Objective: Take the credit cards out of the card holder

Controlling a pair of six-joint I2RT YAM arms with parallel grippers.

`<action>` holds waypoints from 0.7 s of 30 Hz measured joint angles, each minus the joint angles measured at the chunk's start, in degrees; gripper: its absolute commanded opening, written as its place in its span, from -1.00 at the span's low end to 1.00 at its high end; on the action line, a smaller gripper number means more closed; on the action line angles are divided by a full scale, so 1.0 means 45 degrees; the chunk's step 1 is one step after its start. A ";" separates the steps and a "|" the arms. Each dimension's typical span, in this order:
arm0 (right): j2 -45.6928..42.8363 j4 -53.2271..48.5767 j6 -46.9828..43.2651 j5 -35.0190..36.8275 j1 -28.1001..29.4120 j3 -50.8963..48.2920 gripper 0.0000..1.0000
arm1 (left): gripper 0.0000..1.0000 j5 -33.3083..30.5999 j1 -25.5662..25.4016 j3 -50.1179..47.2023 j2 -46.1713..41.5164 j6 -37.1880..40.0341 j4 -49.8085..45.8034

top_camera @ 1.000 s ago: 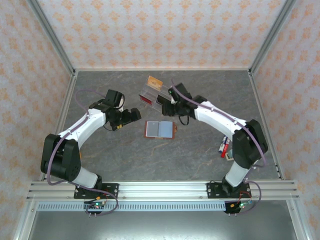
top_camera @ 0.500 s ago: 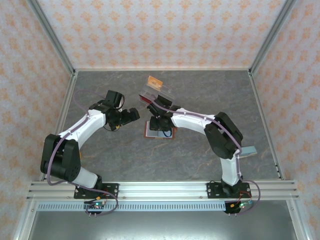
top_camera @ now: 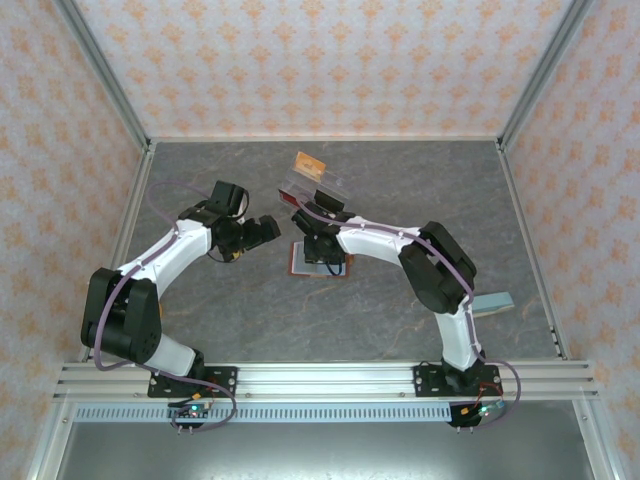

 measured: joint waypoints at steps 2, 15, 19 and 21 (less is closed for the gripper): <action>0.0000 -0.0005 0.0039 0.0015 -0.0029 0.0000 -0.41 | 1.00 0.0214 0.0000 -0.0019 0.0005 0.0000 0.0121; -0.0418 0.0918 0.0068 -0.0612 -0.0418 -0.0947 -0.64 | 0.52 0.1880 -0.0622 -0.0170 0.0797 -0.0015 0.1258; -0.0568 0.1258 0.0073 -0.0816 -0.0544 -0.1253 -0.68 | 0.23 0.2210 -0.1035 -0.0170 0.1122 -0.0063 0.1540; -0.0641 0.1423 0.0073 -0.0928 -0.0583 -0.1389 -0.69 | 0.10 0.2375 -0.1214 -0.0165 0.1341 -0.0102 0.1690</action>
